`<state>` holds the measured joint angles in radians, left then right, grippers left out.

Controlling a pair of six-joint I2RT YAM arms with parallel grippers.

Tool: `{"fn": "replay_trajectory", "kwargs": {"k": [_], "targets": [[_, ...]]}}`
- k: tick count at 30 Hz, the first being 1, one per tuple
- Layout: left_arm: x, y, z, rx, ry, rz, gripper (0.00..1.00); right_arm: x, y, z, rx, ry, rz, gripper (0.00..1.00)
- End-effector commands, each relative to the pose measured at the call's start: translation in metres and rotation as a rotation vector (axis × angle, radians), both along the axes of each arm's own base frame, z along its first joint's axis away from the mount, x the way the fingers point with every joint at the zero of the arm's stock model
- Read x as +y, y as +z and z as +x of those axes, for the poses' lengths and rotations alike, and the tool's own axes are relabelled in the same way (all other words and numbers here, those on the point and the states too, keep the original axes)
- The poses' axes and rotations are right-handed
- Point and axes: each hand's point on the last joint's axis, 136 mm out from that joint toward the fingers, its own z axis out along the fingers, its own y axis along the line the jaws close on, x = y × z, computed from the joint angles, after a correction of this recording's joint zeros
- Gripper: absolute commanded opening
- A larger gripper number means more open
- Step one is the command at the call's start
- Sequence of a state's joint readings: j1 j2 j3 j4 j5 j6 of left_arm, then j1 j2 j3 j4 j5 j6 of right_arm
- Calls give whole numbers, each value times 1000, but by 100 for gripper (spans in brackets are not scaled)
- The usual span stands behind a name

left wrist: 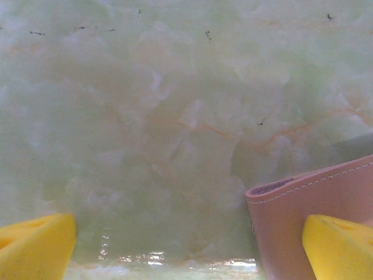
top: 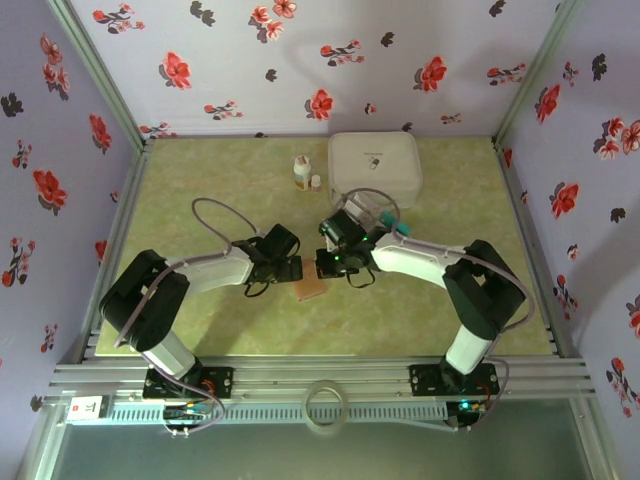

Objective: Put the credit cards into the card holder

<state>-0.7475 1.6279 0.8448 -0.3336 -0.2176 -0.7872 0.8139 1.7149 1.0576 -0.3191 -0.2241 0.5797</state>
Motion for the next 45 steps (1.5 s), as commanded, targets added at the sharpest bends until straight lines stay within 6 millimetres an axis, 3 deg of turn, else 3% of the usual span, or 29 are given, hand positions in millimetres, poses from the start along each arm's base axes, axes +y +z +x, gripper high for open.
{"fn": "replay_trajectory", "kwargs": {"k": [1,13,23,36,45], "targets": [[13,-27,-23,105,2,71,100,16,-1,0,10,12,23,0],[13,-26,-23,97,11,63,100,25,-28,1,39,13,-4,0],[22,-3,-15,56,45,41,100,13,-51,-10,76,-3,-41,0],[38,-29,-25,128,88,100,100,5,-66,-23,72,37,-154,0],[41,-16,-19,118,108,70,100,-14,-95,-40,101,60,-291,0]]}}
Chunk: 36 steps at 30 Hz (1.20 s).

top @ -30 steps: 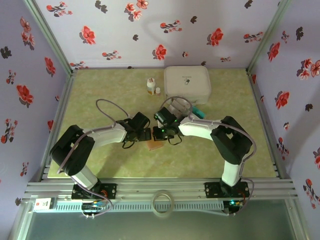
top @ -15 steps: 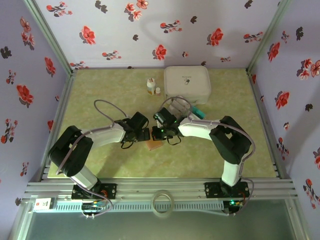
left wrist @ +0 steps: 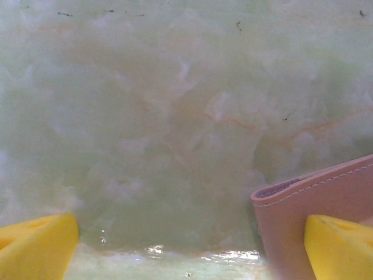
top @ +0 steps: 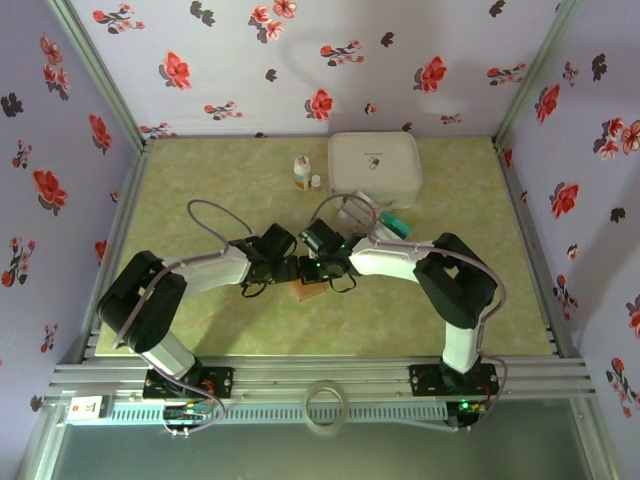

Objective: Put the credit cards into the card holder

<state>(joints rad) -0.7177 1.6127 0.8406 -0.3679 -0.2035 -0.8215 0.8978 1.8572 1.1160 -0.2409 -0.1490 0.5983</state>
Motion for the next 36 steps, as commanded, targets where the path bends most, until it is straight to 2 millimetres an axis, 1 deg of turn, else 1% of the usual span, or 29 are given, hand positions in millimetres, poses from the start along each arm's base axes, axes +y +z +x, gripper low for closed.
{"fn": "replay_trajectory", "kwargs": {"k": [1,5,8,14,19,25,29,30,33,36], "targets": [[30,-13,-16,88,54,66,100,-49,-67,-41,135,20,-253,0],[34,-4,-11,75,69,41,100,-53,-71,-44,145,11,-260,0],[36,-4,-10,79,71,40,100,-52,-69,-42,142,7,-254,0],[42,-5,-12,83,89,39,100,-44,-62,-40,142,6,-226,17],[49,-3,-11,79,106,26,100,-32,-46,-33,125,9,-189,26],[57,1,-6,77,127,-3,100,-15,-15,-19,83,23,-151,33],[62,7,-3,70,136,-21,100,-8,12,-9,41,18,-118,36],[63,8,-3,68,136,-24,100,-8,18,-6,34,14,-109,36],[66,12,-2,59,133,-32,100,-11,46,-1,-6,0,-71,37],[65,17,0,43,118,-39,100,-22,80,6,-67,-32,-27,40]]}}
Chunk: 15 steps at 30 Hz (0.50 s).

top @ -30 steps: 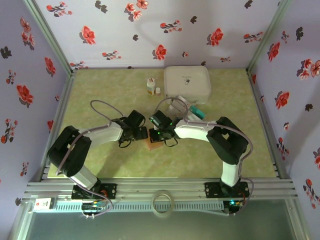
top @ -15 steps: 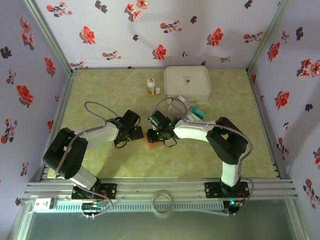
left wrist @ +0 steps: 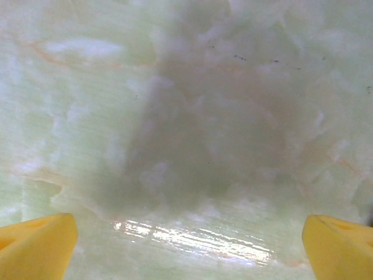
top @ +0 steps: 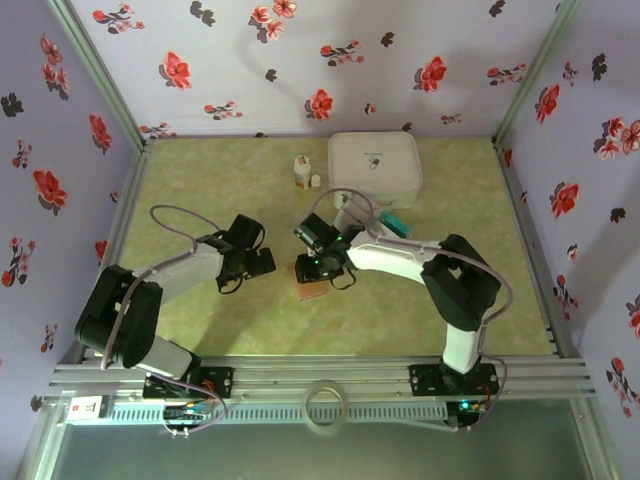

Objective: Put the credit cards into the card holder

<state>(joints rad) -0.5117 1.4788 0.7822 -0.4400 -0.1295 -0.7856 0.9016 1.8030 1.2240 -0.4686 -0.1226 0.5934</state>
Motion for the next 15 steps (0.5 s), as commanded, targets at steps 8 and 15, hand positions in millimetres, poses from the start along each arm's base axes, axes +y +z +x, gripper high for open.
{"fn": "replay_trajectory", "kwargs": {"k": [8,15], "targets": [[-5,10,-1,-35,-83,-36,100,-80,84,23,-191,-177,82,47],[-8,58,12,-204,-151,-57,100,-173,104,22,-355,-384,45,73]]}}
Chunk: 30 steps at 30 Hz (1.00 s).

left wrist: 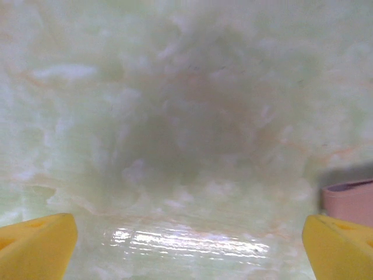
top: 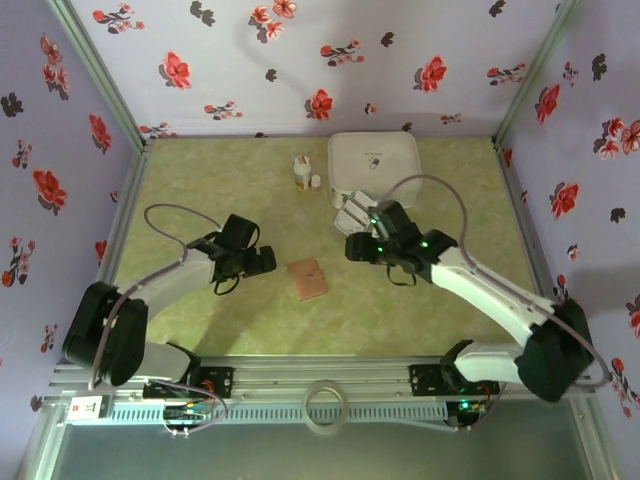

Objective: Put the credit cards into the card holder

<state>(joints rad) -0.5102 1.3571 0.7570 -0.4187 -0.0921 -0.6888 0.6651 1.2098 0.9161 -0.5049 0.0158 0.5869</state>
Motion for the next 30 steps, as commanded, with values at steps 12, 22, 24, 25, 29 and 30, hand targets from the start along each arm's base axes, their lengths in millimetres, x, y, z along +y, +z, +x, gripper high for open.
{"fn": "replay_trajectory", "kwargs": {"k": [12,22,24,25,29,30], "targets": [[39,148,23,-489,-2,89,100,-178,37,-5,-352,-585,-224,100],[86,171,12,-806,88,254,100,-235,36,12,-504,-845,-344,100],[106,175,10,-879,158,336,100,-249,31,18,-493,-892,-366,99],[113,177,10,-923,164,384,100,-254,26,22,-490,-901,-389,100],[144,184,14,-1019,210,546,100,-281,14,33,-465,-951,-530,100],[153,184,16,-1004,237,562,100,-287,10,35,-451,-967,-559,100]]}}
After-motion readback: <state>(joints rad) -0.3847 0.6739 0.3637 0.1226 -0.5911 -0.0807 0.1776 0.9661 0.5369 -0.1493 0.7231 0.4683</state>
